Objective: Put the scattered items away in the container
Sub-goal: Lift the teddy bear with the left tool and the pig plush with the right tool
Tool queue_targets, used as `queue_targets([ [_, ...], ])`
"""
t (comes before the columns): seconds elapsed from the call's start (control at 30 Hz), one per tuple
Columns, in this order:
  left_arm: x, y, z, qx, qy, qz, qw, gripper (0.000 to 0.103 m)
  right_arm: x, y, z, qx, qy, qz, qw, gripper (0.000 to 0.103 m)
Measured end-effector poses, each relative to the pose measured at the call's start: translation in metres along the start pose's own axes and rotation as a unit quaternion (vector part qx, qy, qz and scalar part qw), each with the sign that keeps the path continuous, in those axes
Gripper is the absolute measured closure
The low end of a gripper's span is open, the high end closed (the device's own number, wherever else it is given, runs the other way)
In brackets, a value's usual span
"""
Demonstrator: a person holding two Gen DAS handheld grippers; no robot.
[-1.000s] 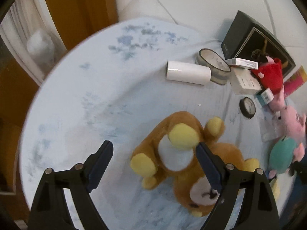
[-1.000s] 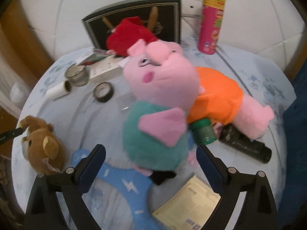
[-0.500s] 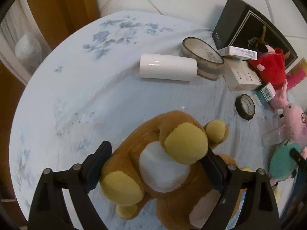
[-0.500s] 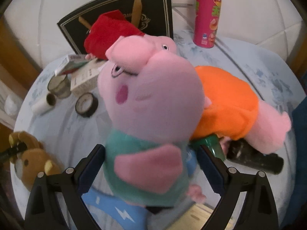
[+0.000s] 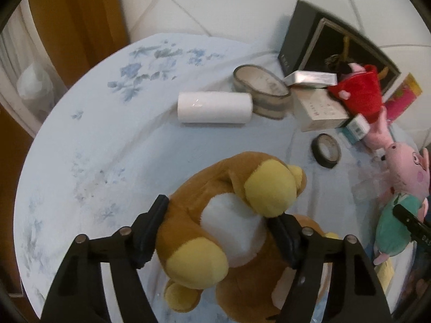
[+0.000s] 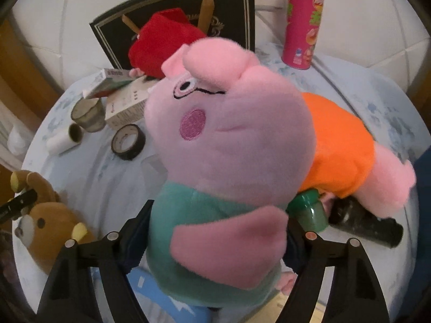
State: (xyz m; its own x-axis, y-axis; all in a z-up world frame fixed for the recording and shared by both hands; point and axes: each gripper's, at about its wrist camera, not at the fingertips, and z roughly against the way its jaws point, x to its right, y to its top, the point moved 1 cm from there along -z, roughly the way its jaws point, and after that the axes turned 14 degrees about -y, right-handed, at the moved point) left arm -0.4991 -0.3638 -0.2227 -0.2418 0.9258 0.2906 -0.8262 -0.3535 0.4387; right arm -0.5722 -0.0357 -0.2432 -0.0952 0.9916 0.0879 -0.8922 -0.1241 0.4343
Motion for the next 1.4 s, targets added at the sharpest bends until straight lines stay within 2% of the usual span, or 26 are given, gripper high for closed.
queue_targets([
  [0.17,0.019,-0.004,0.033,0.027,-0.015,-0.022,0.9993,0.046,0.006,-0.010,0.039,0.027,0.010,0.000,1.000,0.022],
  [0.23,0.026,-0.006,0.046,0.036,-0.019,-0.032,0.9987,0.061,0.008,-0.013,0.053,0.036,0.013,-0.002,0.999,0.022],
  [0.3,0.031,-0.010,0.057,0.041,-0.020,-0.039,0.9982,0.068,0.012,-0.018,0.069,0.046,0.014,-0.003,0.999,0.022],
  [0.43,0.039,-0.024,0.071,0.033,-0.029,-0.053,0.9976,0.068,0.020,-0.036,0.088,0.046,0.015,-0.004,0.999,0.022],
  [0.53,0.043,-0.043,0.058,-0.001,-0.035,-0.057,0.9978,0.068,0.027,-0.055,0.088,0.030,0.015,-0.007,0.999,0.022],
  [0.67,0.039,-0.064,0.057,-0.008,-0.029,-0.053,0.9981,0.068,0.033,-0.076,0.091,0.021,0.022,-0.005,1.000,0.022],
  [0.7,0.035,-0.067,0.059,-0.008,-0.027,-0.050,0.9983,0.068,0.031,-0.079,0.094,0.022,0.023,-0.001,0.999,0.022],
  [0.77,0.024,-0.069,0.066,-0.004,-0.021,-0.045,0.9987,0.055,0.027,-0.082,0.097,0.026,0.025,0.002,0.999,0.022],
  [0.83,0.009,-0.070,0.076,0.010,-0.009,-0.046,0.9989,0.027,0.022,-0.087,0.100,0.028,0.027,0.003,0.999,0.022],
  [0.87,0.001,-0.070,0.080,0.015,0.000,-0.047,0.9988,0.022,0.020,-0.089,0.102,0.029,0.028,0.003,0.999,0.022],
  [0.97,-0.025,-0.073,0.084,0.018,0.012,-0.052,0.9984,0.021,0.016,-0.100,0.107,0.031,0.023,-0.001,0.999,0.022],
  [1.03,-0.037,-0.073,0.078,0.005,0.011,-0.055,0.9984,0.020,0.012,-0.106,0.109,0.031,0.021,-0.010,0.999,0.022],
  [1.2,-0.036,-0.085,0.030,-0.060,0.024,-0.076,0.9950,0.021,0.011,-0.127,0.112,0.023,0.011,-0.034,0.999,0.022],
  [1.3,-0.012,-0.091,-0.003,-0.082,-0.002,-0.085,0.9931,0.023,0.020,-0.137,0.112,0.015,0.005,-0.046,0.999,0.022],
  [1.4,0.034,-0.088,-0.014,-0.071,-0.063,-0.100,0.9905,0.023,0.036,-0.142,0.112,0.016,-0.003,-0.055,0.998,0.022],
])
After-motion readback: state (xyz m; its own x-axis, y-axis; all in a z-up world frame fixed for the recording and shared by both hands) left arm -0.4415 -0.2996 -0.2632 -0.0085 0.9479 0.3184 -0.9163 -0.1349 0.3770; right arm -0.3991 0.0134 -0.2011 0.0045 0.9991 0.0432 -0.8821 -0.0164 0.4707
